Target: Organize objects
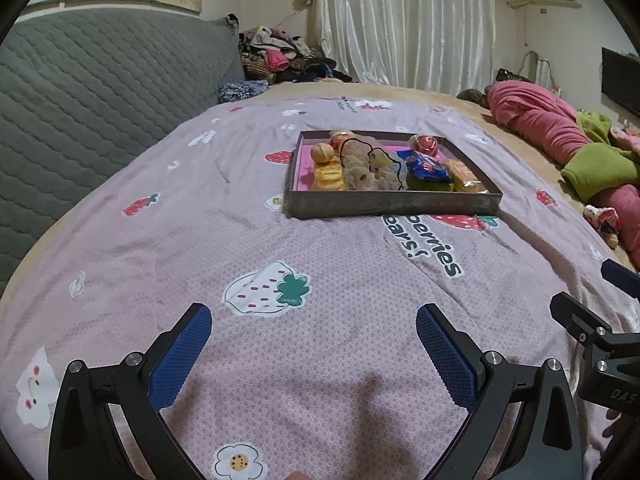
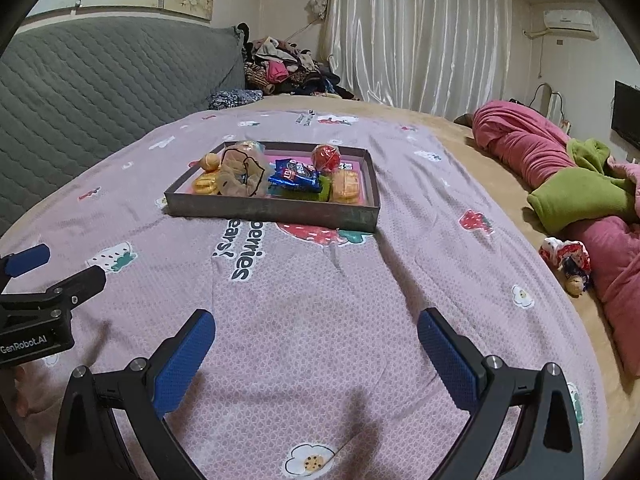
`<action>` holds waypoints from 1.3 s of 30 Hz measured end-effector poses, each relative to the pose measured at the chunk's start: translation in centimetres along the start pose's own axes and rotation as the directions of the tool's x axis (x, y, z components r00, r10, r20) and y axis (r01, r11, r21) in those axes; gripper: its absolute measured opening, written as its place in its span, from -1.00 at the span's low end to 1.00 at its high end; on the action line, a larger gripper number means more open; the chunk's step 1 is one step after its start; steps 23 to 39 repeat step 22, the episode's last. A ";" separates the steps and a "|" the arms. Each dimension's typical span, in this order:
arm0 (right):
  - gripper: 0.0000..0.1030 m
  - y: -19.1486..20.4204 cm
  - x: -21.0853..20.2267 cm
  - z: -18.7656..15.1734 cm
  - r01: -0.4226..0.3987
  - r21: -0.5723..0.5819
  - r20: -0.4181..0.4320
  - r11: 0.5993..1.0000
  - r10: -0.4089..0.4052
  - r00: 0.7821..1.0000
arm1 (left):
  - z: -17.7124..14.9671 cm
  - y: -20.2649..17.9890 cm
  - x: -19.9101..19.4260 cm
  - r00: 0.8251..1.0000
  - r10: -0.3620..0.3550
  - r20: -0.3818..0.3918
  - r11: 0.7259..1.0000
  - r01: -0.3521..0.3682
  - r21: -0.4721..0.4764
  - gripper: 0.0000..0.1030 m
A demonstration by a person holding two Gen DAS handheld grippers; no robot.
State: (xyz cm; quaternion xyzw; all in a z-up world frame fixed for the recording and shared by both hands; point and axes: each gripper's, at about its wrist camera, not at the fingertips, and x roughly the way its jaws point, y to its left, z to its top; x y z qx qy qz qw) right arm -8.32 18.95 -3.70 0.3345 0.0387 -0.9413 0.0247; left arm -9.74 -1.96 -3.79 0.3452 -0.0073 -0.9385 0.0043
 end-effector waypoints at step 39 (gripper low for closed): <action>0.98 -0.2 0.3 -0.2 0.005 -0.001 -0.014 1.000 -0.005 1.000 | -0.4 0.0 0.7 1.000 0.009 -0.006 1.000 -0.009 0.004 0.98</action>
